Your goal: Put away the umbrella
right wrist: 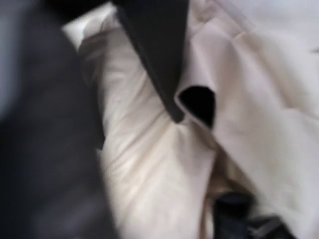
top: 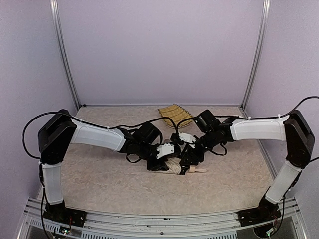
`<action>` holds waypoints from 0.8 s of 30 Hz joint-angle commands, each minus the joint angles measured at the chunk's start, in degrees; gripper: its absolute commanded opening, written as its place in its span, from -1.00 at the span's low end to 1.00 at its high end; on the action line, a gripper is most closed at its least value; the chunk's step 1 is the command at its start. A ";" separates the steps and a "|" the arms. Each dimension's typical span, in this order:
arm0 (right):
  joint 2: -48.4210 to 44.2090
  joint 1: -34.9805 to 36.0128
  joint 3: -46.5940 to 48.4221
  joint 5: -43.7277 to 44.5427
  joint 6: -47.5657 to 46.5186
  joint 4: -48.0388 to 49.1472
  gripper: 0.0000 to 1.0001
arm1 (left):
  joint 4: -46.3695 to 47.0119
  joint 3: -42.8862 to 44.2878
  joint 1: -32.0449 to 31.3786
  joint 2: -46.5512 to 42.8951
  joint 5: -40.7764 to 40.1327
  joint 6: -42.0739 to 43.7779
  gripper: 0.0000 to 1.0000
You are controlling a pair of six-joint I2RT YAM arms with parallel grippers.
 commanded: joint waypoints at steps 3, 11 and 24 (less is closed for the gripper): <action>-9.58 4.32 -8.76 8.03 -1.65 13.05 0.22 | -21.86 0.21 6.16 12.18 7.10 -8.05 -0.18; -10.50 16.22 -17.68 22.11 -12.54 26.14 0.31 | -27.04 5.04 8.88 15.96 13.07 -8.09 -0.25; 2.87 16.48 -11.71 38.00 -16.71 28.80 0.50 | -28.39 5.81 9.67 17.11 14.46 -7.70 -0.32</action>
